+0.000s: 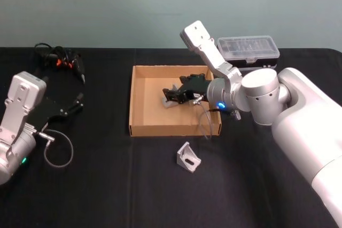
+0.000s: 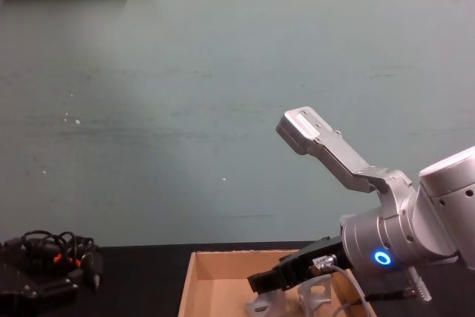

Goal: Use one hand to pick up the angle iron from the table and place it into the box.

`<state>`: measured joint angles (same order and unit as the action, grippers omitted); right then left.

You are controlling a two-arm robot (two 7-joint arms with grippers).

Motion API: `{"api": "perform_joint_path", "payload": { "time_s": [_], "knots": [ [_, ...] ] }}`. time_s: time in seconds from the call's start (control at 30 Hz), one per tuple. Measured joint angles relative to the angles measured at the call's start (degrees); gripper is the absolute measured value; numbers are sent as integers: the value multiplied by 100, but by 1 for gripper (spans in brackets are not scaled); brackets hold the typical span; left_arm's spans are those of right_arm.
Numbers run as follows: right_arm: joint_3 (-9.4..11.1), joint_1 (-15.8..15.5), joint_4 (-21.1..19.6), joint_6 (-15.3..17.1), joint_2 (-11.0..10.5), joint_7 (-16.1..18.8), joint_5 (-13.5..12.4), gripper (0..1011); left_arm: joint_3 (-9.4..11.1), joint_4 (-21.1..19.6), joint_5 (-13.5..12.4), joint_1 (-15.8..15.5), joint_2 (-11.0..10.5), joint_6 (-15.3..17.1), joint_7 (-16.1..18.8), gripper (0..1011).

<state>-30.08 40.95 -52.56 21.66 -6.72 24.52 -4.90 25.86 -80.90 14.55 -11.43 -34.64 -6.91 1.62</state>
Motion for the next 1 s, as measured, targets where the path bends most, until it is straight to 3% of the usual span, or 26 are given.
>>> {"api": "perform_joint_path", "payload": {
  "time_s": [0.37,0.8,1.0],
  "knots": [
    [0,-6,-8,0,-3,-4,-4,998,0,0,0,0,0,0,0,1011],
    [151,-566,-1035,131,-353,-2,8,1003,0,0,0,0,0,0,0,1011],
    [274,-1151,-2033,224,-692,5,-84,1003,0,0,0,0,0,0,0,1011]
  ]
}}
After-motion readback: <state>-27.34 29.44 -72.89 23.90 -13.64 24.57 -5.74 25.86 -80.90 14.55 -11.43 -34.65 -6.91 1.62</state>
